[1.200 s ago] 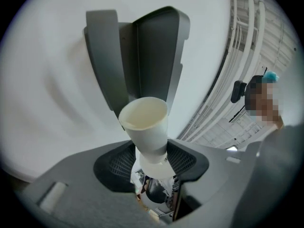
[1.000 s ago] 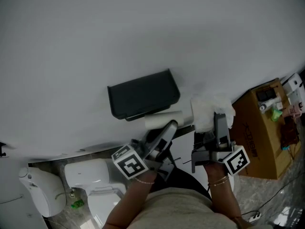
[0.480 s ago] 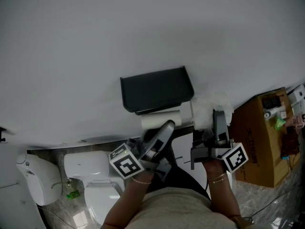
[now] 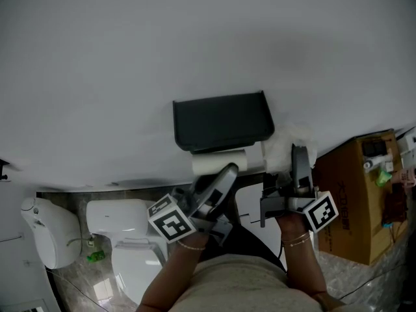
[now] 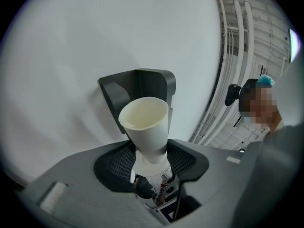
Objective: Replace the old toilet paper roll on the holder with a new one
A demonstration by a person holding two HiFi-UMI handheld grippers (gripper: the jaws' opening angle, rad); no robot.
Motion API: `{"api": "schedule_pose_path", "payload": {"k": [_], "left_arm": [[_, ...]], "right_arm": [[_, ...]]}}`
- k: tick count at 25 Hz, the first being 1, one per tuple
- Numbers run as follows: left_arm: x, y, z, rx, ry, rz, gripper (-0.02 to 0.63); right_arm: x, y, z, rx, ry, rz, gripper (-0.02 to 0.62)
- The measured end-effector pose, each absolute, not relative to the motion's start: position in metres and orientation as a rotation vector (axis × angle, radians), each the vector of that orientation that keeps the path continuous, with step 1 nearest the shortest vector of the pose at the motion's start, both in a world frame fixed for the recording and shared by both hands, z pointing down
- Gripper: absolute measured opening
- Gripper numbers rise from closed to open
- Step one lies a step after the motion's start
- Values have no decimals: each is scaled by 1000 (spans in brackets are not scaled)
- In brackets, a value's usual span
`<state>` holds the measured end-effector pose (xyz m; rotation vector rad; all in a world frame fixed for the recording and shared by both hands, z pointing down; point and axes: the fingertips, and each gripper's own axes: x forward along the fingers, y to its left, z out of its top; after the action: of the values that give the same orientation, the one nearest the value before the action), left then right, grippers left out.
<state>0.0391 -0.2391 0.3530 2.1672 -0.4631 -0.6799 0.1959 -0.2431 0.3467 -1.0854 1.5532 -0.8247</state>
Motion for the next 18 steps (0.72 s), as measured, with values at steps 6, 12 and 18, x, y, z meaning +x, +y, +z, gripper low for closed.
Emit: {"api": "schedule_pose_path", "payload": {"k": [6, 12, 18], "left_arm": [[38, -240, 355, 2163, -488, -678, 210], [37, -239, 357, 2157, -503, -678, 210], [24, -238, 357, 2156, -525, -687, 210]], "right_arm": [[194, -252, 349, -1070, 1563, -839, 434], [192, -256, 355, -1063, 1556, -861, 434], [183, -259, 352, -1051, 1562, -863, 434]]}}
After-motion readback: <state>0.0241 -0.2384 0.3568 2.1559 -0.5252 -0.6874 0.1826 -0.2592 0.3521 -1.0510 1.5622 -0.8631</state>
